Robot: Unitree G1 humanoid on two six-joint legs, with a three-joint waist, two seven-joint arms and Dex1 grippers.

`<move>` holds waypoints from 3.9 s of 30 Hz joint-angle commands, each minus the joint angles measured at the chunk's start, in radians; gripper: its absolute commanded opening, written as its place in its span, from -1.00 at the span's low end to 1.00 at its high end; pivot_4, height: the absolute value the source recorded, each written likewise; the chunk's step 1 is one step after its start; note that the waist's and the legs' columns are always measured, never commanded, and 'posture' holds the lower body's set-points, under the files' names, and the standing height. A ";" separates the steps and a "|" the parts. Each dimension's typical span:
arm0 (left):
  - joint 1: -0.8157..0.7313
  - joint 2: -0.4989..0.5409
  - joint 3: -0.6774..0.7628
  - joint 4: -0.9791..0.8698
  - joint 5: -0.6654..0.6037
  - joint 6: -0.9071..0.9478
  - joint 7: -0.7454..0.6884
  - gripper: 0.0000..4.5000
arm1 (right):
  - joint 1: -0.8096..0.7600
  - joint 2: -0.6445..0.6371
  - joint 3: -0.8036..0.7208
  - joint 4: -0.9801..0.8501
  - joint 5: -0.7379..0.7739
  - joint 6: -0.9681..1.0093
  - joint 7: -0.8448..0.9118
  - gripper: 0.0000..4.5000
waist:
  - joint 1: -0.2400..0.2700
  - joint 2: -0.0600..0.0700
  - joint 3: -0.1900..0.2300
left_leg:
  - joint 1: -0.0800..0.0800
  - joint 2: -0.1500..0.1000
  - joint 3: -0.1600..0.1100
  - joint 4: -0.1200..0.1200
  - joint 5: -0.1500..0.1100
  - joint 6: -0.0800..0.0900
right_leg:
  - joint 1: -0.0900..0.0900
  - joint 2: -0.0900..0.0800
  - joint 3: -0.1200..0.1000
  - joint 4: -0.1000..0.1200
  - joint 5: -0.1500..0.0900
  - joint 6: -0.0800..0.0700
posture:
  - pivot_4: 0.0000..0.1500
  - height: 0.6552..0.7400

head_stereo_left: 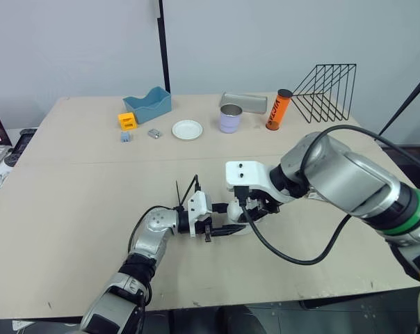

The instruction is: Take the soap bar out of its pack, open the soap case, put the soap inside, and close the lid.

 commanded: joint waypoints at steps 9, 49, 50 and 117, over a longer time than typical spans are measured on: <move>-0.022 -0.012 0.018 -0.005 -0.016 -0.003 0.013 -0.14 | 0.010 -0.037 0.020 -0.028 -0.017 -0.029 0.039 -0.14 | 0.000 0.000 0.000 | 0.000 0.000 0.000 0.000 0.000 0.000 | 0.000 0.000 0.000 0.000 0.000 0.000 | 1.00 0.98; -0.020 -0.013 0.023 -0.004 -0.020 0.009 0.016 -0.14 | 0.013 -0.012 0.020 -0.003 -0.051 -0.060 0.037 -0.14 | -0.001 0.000 0.000 | 0.000 0.000 0.000 0.000 0.000 0.000 | 0.000 0.000 0.000 0.000 -0.001 -0.002 | 1.00 0.98; -0.020 -0.013 0.022 -0.004 -0.020 0.010 0.015 -0.14 | 0.012 -0.011 0.020 -0.002 -0.051 -0.060 0.036 -0.14 | -0.001 0.000 0.000 | 0.000 0.000 0.000 0.000 0.000 0.000 | 0.000 0.000 0.000 0.000 -0.001 -0.002 | 1.00 0.98; -0.011 0.000 0.024 -0.015 -0.033 0.030 -0.015 -0.14 | 0.023 -0.192 -0.184 -0.035 -0.062 -0.196 0.132 0.99 | -0.001 0.000 0.000 | 0.000 0.001 0.000 -0.001 0.000 -0.001 | -0.002 0.001 0.000 0.000 -0.001 -0.003 | 1.00 0.98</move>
